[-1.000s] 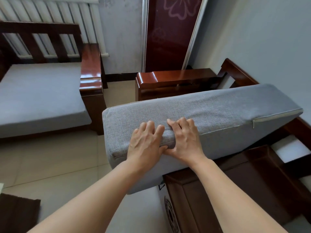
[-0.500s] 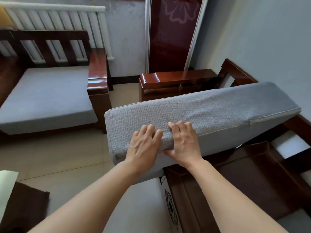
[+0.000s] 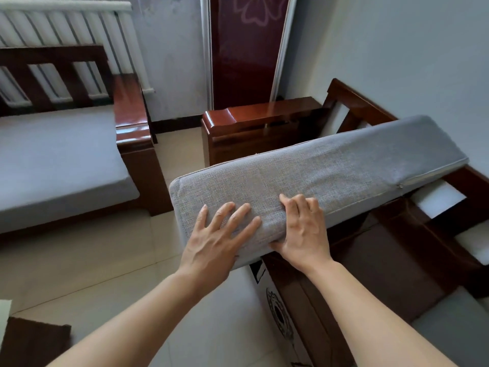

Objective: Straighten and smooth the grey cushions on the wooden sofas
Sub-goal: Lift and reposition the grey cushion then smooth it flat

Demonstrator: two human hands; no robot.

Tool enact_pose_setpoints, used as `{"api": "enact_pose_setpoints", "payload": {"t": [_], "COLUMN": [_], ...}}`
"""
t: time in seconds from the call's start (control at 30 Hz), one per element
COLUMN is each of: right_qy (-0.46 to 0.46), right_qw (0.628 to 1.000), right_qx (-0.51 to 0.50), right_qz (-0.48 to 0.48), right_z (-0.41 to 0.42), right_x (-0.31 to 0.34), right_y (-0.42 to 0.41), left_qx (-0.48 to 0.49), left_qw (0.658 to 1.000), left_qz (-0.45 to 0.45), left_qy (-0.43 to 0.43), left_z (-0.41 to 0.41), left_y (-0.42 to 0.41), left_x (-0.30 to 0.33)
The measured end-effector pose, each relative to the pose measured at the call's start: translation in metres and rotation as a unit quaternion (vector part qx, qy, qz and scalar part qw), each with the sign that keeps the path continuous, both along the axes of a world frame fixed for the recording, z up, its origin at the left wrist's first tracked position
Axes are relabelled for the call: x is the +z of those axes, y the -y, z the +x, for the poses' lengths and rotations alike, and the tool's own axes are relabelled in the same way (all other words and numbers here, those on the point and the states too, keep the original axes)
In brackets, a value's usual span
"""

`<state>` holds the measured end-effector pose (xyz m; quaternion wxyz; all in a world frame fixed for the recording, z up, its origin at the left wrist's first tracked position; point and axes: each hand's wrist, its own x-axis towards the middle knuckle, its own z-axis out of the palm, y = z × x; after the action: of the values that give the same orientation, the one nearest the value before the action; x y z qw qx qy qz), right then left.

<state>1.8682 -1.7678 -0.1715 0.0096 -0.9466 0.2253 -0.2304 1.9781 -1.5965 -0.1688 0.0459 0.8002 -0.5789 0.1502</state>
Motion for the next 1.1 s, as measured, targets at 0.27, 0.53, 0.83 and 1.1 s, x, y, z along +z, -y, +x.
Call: {"api": "enact_pose_setpoints", "payload": {"t": [0.27,0.53,0.83,1.1], "right_qy": [-0.007,0.035,0.087,0.089], "right_qw": [1.0,0.995,0.991,0.991], "right_qx": [-0.024,-0.026,-0.025,-0.032], "right_qz": [-0.018,-0.09,-0.095,-0.096], "right_z": [-0.041,-0.054,-0.061,-0.065], "right_x": [-0.023,-0.052,-0.078,-0.092], "right_y": [-0.019,-0.011,-0.018,-0.029], "left_qx": [-0.032,-0.009,-0.027,-0.038], "left_qw": [0.999,1.0,0.998,0.997], "left_qz": [-0.026,-0.026,-0.005,0.004], "left_qy": [-0.022,-0.001,0.054,0.063], "left_z": [-0.038,-0.064,-0.085,-0.092], "left_y": [-0.008,0.013,0.026,0.019], "left_x": [-0.019,-0.04,-0.055,-0.07]}}
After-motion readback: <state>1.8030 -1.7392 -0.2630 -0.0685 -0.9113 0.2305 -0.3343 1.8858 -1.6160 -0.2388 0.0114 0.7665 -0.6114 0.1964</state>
